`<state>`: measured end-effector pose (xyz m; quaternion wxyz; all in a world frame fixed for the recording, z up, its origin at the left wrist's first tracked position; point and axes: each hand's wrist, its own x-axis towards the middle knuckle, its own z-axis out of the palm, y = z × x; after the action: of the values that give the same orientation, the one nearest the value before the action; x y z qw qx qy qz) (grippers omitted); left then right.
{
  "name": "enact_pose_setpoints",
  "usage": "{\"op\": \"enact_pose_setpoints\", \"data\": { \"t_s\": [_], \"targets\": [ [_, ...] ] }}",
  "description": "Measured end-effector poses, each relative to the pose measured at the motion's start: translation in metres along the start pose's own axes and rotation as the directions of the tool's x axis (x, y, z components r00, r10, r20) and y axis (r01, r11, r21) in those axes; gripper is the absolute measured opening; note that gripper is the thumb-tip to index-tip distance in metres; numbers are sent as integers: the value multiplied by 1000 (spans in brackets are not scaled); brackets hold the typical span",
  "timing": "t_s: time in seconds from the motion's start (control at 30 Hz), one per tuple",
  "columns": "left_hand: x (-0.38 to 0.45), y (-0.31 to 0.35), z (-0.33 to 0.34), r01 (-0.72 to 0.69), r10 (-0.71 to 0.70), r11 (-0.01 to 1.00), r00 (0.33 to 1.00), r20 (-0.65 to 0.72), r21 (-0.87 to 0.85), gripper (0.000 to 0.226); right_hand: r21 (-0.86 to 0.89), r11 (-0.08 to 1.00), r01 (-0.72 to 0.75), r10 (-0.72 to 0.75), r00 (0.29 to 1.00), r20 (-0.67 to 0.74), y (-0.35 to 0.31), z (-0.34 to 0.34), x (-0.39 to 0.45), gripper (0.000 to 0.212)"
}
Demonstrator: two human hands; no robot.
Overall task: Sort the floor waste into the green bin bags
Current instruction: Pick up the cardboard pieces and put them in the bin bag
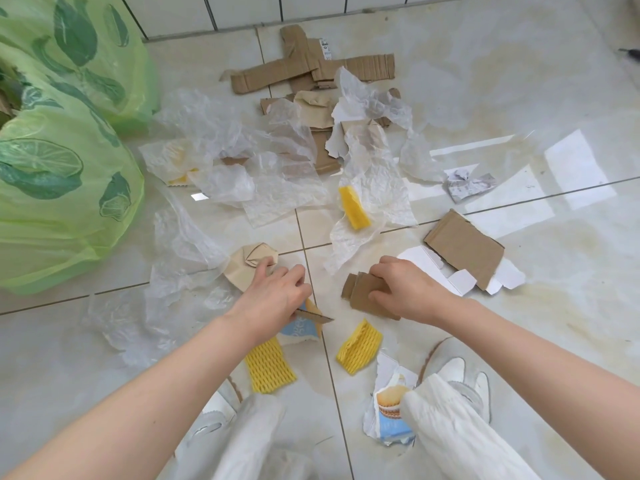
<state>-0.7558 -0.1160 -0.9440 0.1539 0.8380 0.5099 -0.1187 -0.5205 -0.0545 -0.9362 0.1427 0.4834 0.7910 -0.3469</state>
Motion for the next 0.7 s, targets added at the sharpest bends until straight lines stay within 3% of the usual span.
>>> {"op": "enact_pose_setpoints", "data": {
  "t_s": [0.1,0.2,0.33,0.43,0.57,0.7],
  "targets": [
    [3,-3,-5,52,-74,981,991,-109,-187,25,58,998,-7,11,997,-77,-2,-7,-2,18],
    [6,-4,-15,138,-252,882,946,-205,-450,34,121,991,-54,72,985,-155,-2,-16,-2,16],
    [7,2,-33,212,-521,547,844,-130,-810,26,120,983,-141,172,932,-318,11,-25,-2,17],
    [9,0,-38,231,-644,375,761,-73,-898,30,134,957,-259,291,869,-401,30,-27,-1,15],
    [11,-12,-32,301,-723,275,691,10,-913,35,110,894,-435,447,847,-288,47,-19,-2,24],
    [9,-26,-13,388,-758,123,631,166,-913,18,21,908,-419,409,873,-264,37,-11,-5,27]
  ]
}}
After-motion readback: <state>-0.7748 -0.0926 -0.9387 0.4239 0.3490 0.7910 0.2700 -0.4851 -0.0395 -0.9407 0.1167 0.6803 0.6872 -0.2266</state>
